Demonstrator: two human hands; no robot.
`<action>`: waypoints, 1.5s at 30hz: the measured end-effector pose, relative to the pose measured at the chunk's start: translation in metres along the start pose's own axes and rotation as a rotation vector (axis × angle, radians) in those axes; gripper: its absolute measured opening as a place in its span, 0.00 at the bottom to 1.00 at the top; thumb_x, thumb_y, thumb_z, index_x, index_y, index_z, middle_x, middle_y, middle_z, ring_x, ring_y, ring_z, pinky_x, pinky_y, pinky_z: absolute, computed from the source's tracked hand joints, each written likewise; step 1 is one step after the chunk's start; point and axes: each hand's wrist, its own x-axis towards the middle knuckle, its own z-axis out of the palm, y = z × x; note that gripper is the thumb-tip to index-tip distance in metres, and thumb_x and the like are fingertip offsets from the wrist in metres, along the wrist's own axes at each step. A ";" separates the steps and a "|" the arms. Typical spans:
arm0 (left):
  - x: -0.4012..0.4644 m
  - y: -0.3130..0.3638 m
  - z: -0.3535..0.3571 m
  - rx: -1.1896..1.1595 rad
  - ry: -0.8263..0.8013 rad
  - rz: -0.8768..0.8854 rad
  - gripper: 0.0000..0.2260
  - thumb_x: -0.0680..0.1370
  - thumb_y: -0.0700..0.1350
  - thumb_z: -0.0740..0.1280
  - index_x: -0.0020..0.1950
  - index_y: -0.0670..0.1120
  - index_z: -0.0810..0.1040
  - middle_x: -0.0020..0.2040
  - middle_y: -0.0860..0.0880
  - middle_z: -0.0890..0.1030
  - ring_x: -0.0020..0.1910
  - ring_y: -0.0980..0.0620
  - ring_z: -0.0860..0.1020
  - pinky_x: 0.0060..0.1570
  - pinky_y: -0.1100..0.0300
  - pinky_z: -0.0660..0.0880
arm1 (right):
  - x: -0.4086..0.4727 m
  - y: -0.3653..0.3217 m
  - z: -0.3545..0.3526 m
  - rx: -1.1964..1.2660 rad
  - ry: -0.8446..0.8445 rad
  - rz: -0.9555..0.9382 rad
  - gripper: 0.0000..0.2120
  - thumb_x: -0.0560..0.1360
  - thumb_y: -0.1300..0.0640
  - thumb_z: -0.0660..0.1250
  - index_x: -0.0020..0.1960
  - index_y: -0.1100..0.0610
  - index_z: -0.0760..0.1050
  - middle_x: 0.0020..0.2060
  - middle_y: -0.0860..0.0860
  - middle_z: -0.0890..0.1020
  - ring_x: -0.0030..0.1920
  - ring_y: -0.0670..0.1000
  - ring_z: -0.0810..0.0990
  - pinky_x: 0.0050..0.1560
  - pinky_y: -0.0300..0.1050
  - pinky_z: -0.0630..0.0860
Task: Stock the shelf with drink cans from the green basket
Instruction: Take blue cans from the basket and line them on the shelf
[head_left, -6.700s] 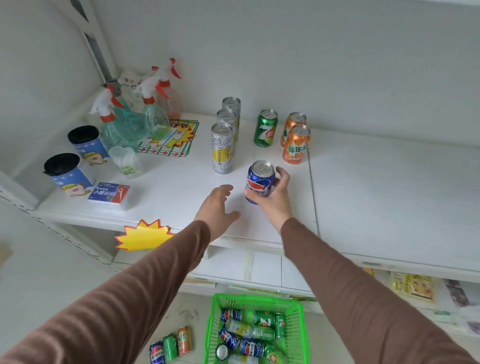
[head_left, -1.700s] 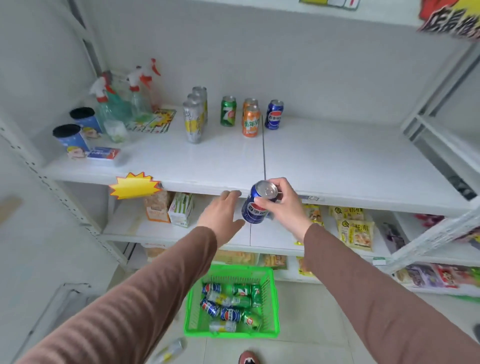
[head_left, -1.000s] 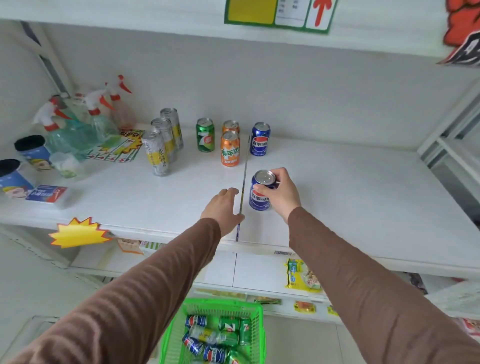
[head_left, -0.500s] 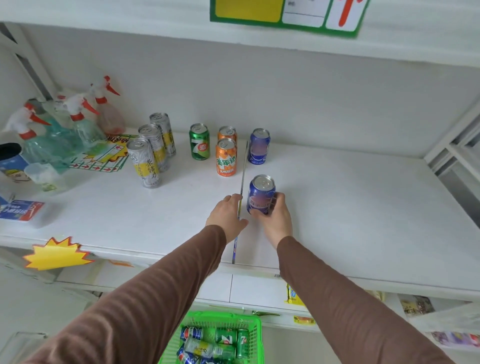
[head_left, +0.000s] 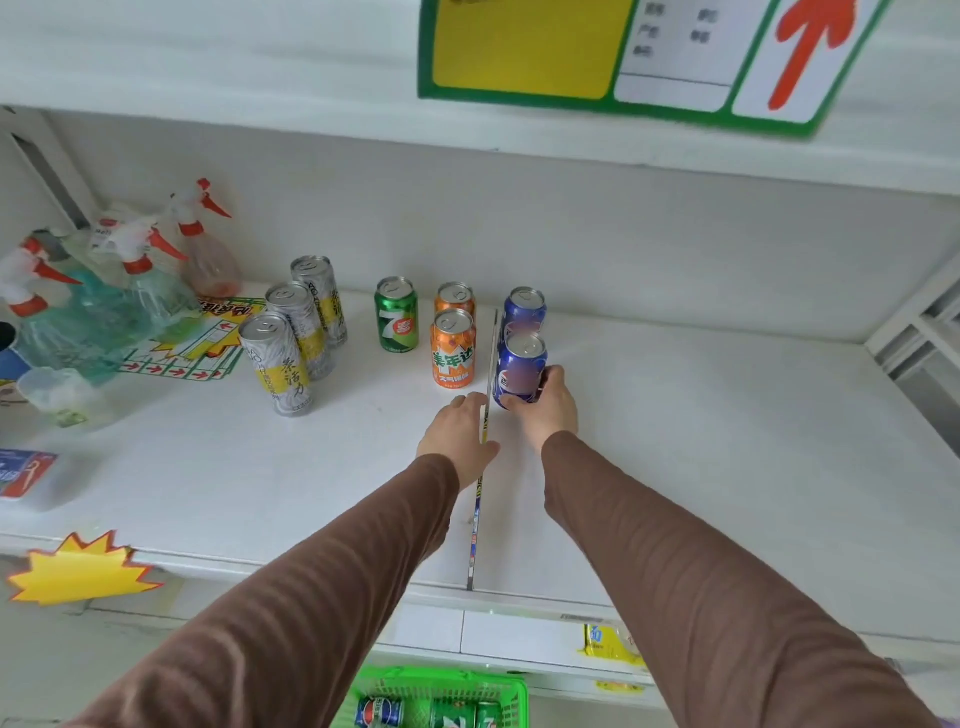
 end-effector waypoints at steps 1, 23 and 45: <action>0.002 0.000 -0.001 0.000 0.001 0.003 0.29 0.74 0.49 0.71 0.72 0.50 0.64 0.68 0.48 0.72 0.64 0.47 0.73 0.64 0.55 0.72 | 0.005 -0.002 0.000 -0.011 0.000 0.002 0.26 0.70 0.54 0.78 0.60 0.57 0.68 0.59 0.55 0.82 0.58 0.60 0.81 0.59 0.52 0.78; -0.030 -0.019 -0.015 0.047 0.039 0.029 0.28 0.75 0.48 0.70 0.72 0.49 0.65 0.67 0.48 0.73 0.64 0.48 0.73 0.63 0.54 0.73 | 0.026 -0.012 0.000 -0.077 -0.002 0.042 0.30 0.73 0.51 0.76 0.68 0.58 0.67 0.62 0.56 0.80 0.61 0.61 0.80 0.58 0.50 0.76; -0.279 -0.119 0.039 -0.005 0.218 0.366 0.24 0.72 0.42 0.68 0.68 0.45 0.70 0.64 0.46 0.73 0.63 0.45 0.70 0.65 0.55 0.65 | -0.320 0.096 0.042 -0.198 0.207 -0.530 0.14 0.75 0.59 0.67 0.60 0.56 0.76 0.61 0.51 0.77 0.61 0.56 0.74 0.61 0.52 0.71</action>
